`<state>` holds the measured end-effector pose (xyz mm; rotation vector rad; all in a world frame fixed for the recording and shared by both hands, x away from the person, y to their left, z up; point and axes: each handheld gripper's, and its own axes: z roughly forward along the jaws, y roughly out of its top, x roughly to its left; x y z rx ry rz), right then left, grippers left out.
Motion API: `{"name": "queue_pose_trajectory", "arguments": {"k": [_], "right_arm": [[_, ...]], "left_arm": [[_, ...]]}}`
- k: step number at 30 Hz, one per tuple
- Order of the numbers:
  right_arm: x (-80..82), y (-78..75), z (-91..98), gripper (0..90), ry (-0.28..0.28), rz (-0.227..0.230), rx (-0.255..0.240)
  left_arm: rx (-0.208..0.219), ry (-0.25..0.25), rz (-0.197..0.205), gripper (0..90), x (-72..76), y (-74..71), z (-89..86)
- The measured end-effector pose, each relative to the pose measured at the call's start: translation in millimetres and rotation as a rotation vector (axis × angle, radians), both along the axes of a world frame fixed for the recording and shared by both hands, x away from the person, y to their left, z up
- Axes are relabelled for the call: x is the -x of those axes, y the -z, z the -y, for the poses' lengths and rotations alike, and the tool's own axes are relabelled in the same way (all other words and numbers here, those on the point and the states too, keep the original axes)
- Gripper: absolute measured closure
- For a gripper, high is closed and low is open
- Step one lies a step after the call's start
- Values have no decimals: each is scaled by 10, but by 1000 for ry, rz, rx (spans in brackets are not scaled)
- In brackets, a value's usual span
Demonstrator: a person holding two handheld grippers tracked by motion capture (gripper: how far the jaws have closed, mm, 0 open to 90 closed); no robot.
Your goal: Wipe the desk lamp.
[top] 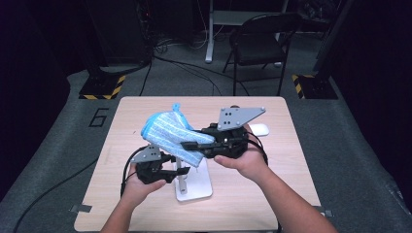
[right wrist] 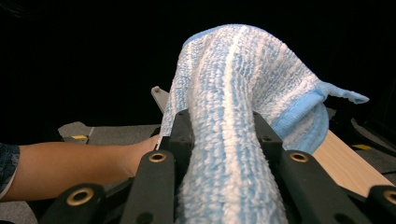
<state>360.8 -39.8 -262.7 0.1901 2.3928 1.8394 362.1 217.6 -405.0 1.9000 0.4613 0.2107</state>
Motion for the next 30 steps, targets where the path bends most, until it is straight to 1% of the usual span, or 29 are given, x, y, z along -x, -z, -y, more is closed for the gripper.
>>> {"name": "queue_pose_trajectory", "arguments": {"k": [4,8,9,12,13,16,17,18,20,22,23,25,26,28,30], "right_arm": [[-11,11,41,677,0,3,-4],[-37,38,142,677,22,-15,-16],[-48,46,173,677,26,-16,-19],[-61,57,217,677,32,-19,-24],[-74,70,270,677,39,-25,-27],[-79,80,318,677,47,-29,-29],[-88,91,371,677,56,-29,-29],[-88,91,371,677,56,-29,-29],[-105,110,455,677,74,-37,-33],[-109,115,475,677,76,-39,-35],[-115,128,537,677,88,-41,-35],[-122,140,587,677,94,-39,-35],[-117,146,610,677,107,-49,-38],[-121,150,635,677,108,-48,-37],[-122,166,694,677,121,-53,-42]], "left_arm": [[4,2,0,508,0,3,5],[1,-3,3,507,1,3,1],[2,1,-2,507,3,4,3],[1,1,-2,508,3,4,4],[2,2,-3,508,3,4,5],[2,2,-2,508,3,4,5],[1,2,-2,508,3,4,5],[1,2,-2,508,3,4,5],[3,2,-2,507,2,4,6],[3,0,-2,507,3,5,7],[3,-2,-7,507,7,4,10],[4,0,-10,508,8,4,12],[4,0,-10,507,8,4,12],[-1,1,-3,507,3,3,9],[2,1,-7,507,6,4,11]]}}
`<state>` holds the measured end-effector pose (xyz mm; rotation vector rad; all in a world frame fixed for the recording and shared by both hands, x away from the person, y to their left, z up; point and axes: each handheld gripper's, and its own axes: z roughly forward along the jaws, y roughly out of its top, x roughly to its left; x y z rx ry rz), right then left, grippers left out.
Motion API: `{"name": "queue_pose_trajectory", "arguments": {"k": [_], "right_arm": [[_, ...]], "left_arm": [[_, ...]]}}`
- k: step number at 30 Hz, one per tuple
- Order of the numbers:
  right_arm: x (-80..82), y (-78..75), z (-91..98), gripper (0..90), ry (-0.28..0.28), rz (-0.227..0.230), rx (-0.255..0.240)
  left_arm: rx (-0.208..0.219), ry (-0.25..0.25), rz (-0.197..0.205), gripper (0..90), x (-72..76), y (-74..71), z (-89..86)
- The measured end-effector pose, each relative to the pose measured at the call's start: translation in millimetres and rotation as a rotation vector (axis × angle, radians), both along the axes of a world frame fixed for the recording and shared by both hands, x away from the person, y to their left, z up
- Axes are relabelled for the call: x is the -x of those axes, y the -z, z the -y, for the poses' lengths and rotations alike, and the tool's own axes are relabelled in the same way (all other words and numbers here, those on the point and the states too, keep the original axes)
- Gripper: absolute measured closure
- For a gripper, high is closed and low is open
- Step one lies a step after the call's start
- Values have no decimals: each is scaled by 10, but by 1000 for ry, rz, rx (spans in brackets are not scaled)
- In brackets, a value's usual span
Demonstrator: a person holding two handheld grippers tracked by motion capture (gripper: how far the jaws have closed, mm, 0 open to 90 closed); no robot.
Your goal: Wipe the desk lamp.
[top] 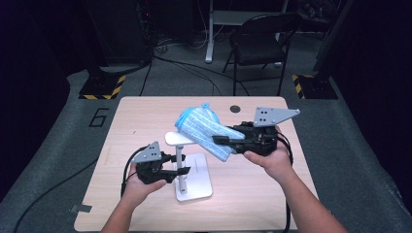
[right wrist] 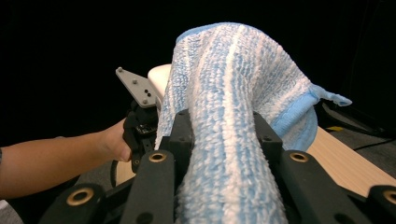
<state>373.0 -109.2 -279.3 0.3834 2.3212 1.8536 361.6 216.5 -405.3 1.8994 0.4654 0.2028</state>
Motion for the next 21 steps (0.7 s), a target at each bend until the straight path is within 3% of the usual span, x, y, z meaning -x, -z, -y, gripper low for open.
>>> {"name": "queue_pose_trajectory", "arguments": {"k": [21], "right_arm": [[128,103,264,676,42,-16,-23]], "left_arm": [[-4,9,-6,506,-6,-5,-14]]}}
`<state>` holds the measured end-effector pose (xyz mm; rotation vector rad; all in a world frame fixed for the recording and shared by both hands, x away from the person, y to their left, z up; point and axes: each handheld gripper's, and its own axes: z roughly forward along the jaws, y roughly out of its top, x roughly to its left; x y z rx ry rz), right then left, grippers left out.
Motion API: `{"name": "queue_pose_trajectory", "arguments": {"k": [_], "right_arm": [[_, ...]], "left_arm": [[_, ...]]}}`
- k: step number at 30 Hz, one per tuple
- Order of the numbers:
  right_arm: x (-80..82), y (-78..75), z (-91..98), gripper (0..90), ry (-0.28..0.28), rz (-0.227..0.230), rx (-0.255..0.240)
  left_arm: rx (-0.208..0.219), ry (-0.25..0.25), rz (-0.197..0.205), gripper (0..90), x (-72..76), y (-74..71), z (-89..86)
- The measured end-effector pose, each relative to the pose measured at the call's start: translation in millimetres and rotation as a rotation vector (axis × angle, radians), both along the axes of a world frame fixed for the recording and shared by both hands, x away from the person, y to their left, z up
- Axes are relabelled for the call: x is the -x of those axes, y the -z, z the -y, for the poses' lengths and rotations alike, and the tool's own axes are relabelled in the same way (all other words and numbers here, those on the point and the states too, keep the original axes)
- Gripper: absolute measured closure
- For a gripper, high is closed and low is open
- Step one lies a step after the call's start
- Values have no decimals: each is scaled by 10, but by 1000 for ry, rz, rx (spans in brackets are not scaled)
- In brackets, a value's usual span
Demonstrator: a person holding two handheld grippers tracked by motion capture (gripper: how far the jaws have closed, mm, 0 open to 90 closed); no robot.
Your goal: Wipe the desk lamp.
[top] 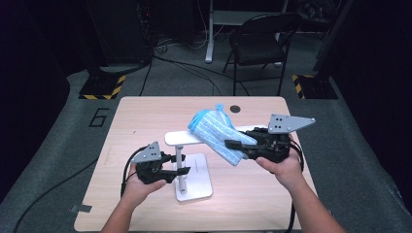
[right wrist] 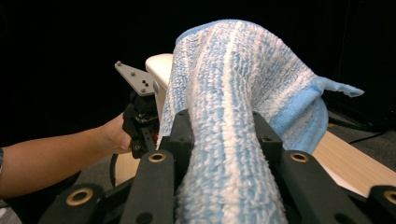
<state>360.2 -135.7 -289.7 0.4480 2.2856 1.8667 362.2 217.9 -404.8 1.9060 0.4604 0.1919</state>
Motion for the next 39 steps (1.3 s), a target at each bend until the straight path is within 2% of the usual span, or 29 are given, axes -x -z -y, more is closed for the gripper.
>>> {"name": "queue_pose_trajectory", "arguments": {"k": [6,9,17,29,39], "right_arm": [[39,33,5,677,-19,1,-4],[109,66,9,678,-30,-11,-3],[247,135,25,677,-43,6,4],[390,265,59,677,-65,3,11],[468,385,73,676,-54,4,31]], "left_arm": [[0,-1,-1,506,1,0,0],[-1,-1,-2,506,0,-1,-4],[-1,-2,-2,506,0,-2,-5],[0,-6,0,506,-1,-1,-5],[1,-6,0,506,-1,-1,-4]]}}
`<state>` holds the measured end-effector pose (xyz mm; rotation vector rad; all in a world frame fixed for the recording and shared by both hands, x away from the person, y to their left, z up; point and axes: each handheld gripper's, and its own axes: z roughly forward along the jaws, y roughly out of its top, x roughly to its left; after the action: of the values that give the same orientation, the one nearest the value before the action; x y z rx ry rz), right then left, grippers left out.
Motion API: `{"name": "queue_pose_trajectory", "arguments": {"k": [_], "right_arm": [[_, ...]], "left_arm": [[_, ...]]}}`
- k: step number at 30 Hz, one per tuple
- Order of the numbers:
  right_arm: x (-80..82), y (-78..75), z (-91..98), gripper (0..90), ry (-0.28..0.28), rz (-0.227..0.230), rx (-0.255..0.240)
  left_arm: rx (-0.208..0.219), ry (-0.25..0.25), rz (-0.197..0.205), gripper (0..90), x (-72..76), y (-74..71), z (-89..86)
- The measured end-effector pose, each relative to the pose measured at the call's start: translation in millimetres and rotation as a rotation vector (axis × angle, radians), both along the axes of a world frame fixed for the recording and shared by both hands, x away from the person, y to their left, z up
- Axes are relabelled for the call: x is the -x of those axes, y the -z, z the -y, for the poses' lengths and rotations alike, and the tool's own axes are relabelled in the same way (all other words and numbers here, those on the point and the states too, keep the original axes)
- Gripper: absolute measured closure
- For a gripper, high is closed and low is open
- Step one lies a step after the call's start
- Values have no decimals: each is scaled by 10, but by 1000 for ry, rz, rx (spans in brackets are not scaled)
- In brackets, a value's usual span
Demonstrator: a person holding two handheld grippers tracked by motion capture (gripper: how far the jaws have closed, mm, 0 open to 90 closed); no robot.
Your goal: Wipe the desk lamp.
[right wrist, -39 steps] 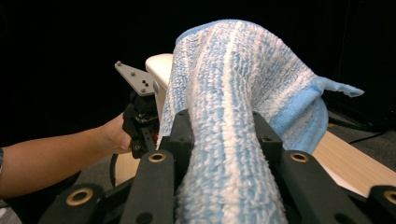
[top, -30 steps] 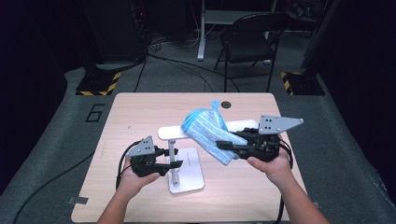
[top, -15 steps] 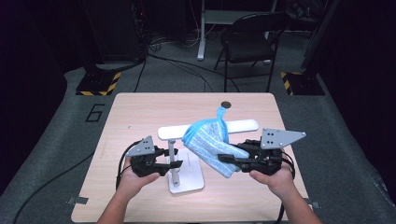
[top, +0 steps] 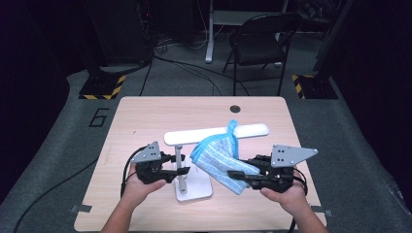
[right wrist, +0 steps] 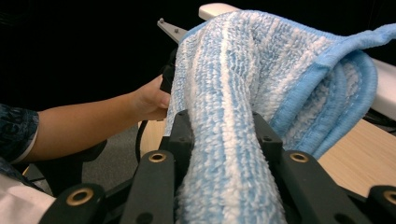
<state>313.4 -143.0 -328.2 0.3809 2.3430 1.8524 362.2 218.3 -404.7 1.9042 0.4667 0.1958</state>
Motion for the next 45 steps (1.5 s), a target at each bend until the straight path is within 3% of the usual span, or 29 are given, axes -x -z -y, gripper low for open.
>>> {"name": "queue_pose_trajectory", "arguments": {"k": [8,23,33,44,45], "right_arm": [[-30,134,-19,678,19,-7,14],[-85,301,-100,678,62,-27,151],[-88,465,-151,678,89,-26,191],[-134,785,-175,677,139,-69,259],[-159,871,-169,676,158,-76,286]], "left_arm": [[-1,2,-1,506,0,-1,-2],[-2,2,-1,506,2,-2,-3],[-1,1,-1,506,2,-1,-2],[-2,1,-1,505,4,-2,-2],[-2,0,-2,505,4,-1,-2]]}}
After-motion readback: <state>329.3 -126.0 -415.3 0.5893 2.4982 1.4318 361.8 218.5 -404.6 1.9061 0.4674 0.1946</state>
